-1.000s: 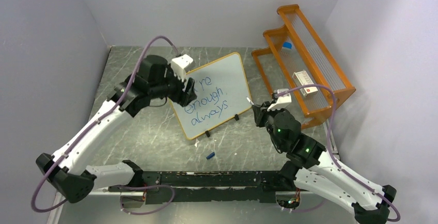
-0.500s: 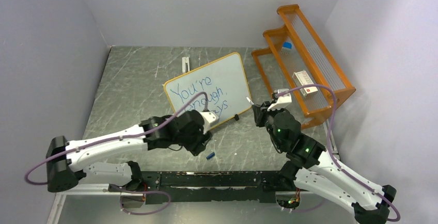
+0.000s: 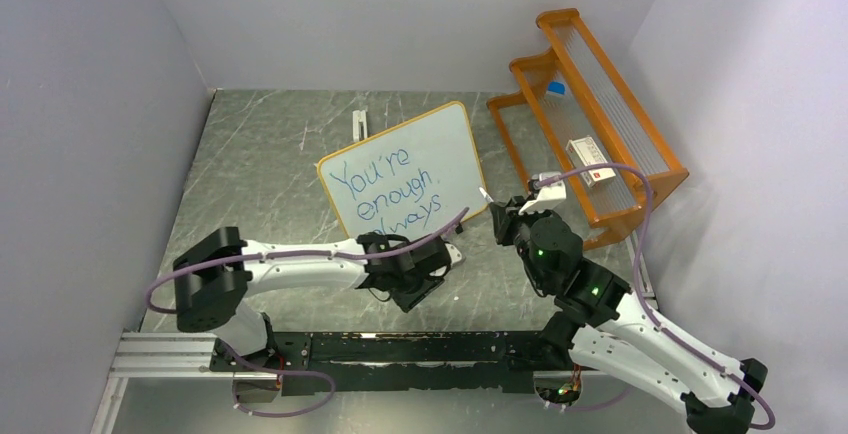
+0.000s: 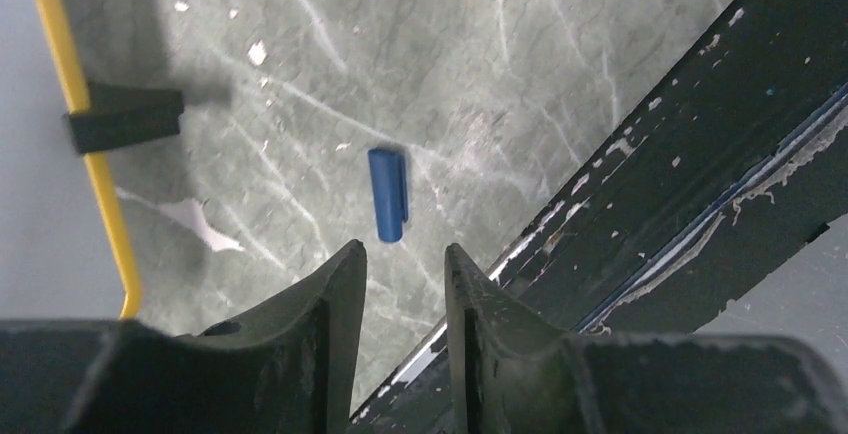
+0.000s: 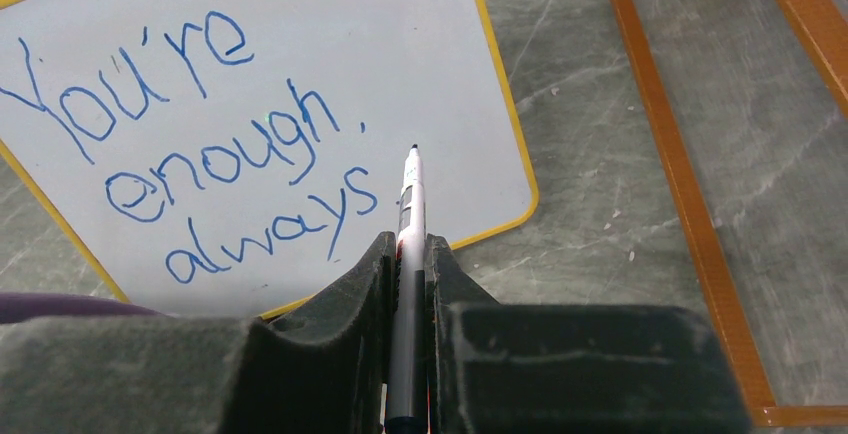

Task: Write a sentence on the whiteboard
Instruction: Pick up the pen cap from the center of the board, then insert the whiteboard marker without the cap into the pen cap.

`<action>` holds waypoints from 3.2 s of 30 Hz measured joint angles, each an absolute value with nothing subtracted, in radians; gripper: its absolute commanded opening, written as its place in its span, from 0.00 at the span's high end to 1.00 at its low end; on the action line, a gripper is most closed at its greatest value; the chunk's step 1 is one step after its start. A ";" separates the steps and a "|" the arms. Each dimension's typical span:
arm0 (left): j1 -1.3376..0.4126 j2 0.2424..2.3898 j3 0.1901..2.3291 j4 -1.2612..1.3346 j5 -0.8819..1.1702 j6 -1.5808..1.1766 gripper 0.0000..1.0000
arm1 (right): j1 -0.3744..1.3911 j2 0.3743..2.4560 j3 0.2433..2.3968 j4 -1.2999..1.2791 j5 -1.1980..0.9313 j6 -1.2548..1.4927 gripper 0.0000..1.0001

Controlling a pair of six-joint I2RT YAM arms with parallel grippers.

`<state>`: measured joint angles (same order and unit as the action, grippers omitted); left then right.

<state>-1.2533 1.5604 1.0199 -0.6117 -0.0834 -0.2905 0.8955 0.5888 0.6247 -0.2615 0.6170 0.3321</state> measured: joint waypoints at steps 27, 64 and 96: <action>-1.173 1.785 1.101 -0.607 0.038 -0.187 0.67 | 0.896 0.593 0.625 -0.260 0.620 0.333 1.00; -1.146 1.497 1.068 -0.545 -0.109 -0.395 0.95 | 0.896 0.551 0.553 -0.160 0.522 0.302 1.00; -1.011 0.979 0.800 0.072 -0.548 -1.209 0.95 | 0.899 0.617 0.292 0.697 0.171 0.242 1.00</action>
<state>-1.0111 0.9791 0.7998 0.0715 -0.5480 -1.2095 0.8986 0.6174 0.2916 0.6968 0.1707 0.2424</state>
